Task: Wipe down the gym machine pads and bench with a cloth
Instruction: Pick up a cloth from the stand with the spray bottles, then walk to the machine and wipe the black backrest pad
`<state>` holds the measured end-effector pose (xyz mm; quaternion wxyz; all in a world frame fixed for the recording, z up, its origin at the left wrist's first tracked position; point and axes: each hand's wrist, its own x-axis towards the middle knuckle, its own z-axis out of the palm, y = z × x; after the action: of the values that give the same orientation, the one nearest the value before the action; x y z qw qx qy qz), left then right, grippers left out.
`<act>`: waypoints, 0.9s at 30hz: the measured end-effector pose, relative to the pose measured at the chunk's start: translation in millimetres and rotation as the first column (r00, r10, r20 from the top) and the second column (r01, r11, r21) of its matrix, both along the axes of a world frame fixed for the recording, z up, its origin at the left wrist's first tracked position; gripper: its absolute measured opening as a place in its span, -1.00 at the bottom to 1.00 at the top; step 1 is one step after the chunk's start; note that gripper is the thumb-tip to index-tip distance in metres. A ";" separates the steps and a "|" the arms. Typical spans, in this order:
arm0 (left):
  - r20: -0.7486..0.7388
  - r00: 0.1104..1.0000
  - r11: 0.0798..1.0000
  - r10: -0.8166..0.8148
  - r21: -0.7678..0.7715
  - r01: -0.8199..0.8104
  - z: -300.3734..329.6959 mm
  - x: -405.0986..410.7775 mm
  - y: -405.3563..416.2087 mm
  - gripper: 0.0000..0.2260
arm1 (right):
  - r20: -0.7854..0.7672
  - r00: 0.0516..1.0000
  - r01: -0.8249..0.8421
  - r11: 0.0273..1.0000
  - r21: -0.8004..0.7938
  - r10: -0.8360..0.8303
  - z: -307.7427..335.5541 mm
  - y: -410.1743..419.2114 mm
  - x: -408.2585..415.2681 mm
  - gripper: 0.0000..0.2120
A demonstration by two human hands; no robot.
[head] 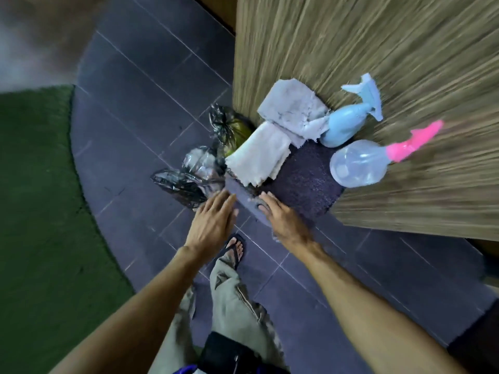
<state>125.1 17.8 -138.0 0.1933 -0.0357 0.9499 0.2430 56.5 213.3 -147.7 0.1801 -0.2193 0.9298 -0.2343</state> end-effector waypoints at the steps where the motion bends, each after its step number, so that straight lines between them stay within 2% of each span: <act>1: 0.047 0.998 0.999 0.033 0.013 -0.034 4.8 21.1 -6.6 -0.42 | 0.111 0.994 -0.015 1.000 0.026 0.012 7.5 -12.4 10.9 -0.60; 4: 0.189 0.968 0.985 0.164 0.024 -0.171 17.3 86.6 -30.4 -0.26 | 0.248 0.961 -0.155 0.982 0.110 0.124 23.2 -54.3 48.8 -0.56; 5: 0.229 0.945 0.968 0.235 0.032 -0.248 21.7 109.2 -40.4 -0.26 | 0.268 0.949 -0.200 0.974 0.111 0.164 31.3 -72.7 62.0 -0.57; 8: 0.331 0.835 0.879 0.439 0.033 -0.476 28.8 180.4 -75.7 -0.47 | 0.309 0.901 -0.356 0.926 0.123 0.305 49.4 -130.7 103.6 -0.66; 11: 0.326 0.728 0.762 0.603 0.034 -0.646 26.6 263.7 -117.1 -0.54 | 0.343 0.812 -0.532 0.840 0.105 0.472 60.7 -190.7 155.6 -0.69; 15: 0.279 0.520 0.518 0.807 0.087 -0.851 33.4 380.2 -164.4 -0.56 | 0.325 0.698 -0.697 0.710 0.101 0.639 70.3 -276.2 242.8 -0.68; 18: 0.248 0.325 0.309 0.913 0.105 -0.945 42.8 465.2 -192.3 -0.57 | 0.311 0.581 -0.801 0.596 0.054 0.752 78.5 -344.6 318.9 -0.67; 23: 0.209 -0.001 -0.021 0.978 0.096 -0.995 50.8 589.5 -225.8 -0.66 | 0.308 0.304 -0.948 0.319 0.001 0.901 92.1 -446.0 448.0 -0.65; 27: 0.196 -0.211 -0.234 0.958 0.099 -0.967 48.2 670.2 -251.0 -0.65 | 0.327 0.128 -0.989 0.144 -0.024 0.936 99.1 -513.3 546.2 -0.68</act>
<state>795.3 -233.2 -89.8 -0.0443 -0.7456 0.5292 0.4025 602.7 -300.0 -48.5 0.4313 -0.7154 0.5497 0.0052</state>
